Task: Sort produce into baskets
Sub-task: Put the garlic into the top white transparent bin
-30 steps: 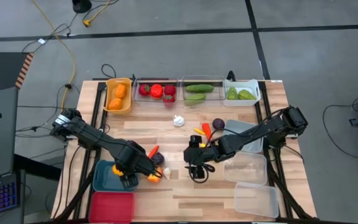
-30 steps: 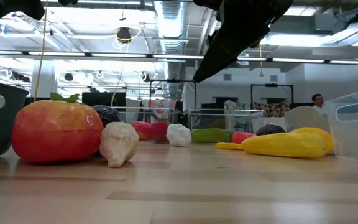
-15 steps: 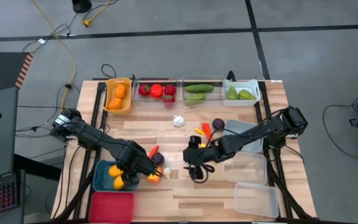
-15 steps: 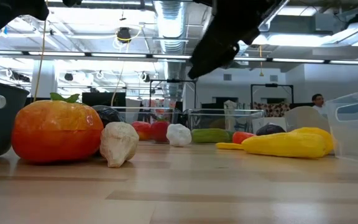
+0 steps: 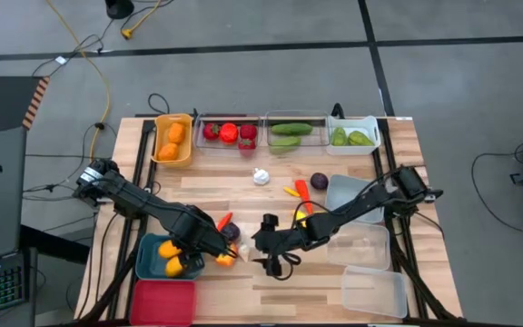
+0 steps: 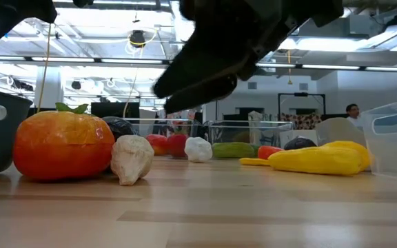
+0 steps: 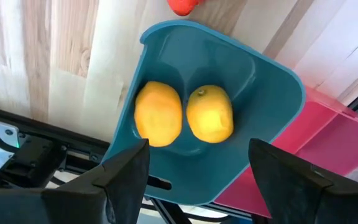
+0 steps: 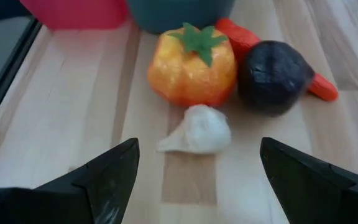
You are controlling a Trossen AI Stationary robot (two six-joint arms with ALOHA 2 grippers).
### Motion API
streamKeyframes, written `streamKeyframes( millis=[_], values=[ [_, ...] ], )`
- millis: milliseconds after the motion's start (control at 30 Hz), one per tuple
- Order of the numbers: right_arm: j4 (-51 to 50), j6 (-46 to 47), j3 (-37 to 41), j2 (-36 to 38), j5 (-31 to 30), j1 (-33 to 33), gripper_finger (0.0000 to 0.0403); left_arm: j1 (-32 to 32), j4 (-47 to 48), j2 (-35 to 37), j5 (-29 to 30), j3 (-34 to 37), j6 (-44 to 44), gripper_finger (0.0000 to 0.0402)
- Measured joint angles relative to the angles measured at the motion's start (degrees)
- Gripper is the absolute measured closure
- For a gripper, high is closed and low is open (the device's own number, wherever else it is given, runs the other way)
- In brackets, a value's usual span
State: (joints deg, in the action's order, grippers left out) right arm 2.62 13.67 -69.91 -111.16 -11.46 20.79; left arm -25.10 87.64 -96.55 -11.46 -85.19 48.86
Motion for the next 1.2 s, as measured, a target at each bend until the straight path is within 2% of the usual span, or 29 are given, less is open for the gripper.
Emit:
streamKeyframes(
  millis=[467, 1000, 1200],
  values=[
    [10.7, -0.1, 0.0, -4.8, -0.9, -0.3, 0.0046, 0.0, -0.2, 0.0, 1.6, 0.0, 0.1, 0.0141],
    [15.0, 0.0, -0.8, -12.1, -4.3, -0.7, 0.0047, 0.0, -0.2, 0.0, 2.8, 0.0, 0.1, 0.0141],
    [14.7, 0.0, -2.6, -14.8, -4.0, -0.7, 0.0076, 0.0, -0.4, 0.0, 2.9, 0.0, 0.0, 0.0141]
  ],
)
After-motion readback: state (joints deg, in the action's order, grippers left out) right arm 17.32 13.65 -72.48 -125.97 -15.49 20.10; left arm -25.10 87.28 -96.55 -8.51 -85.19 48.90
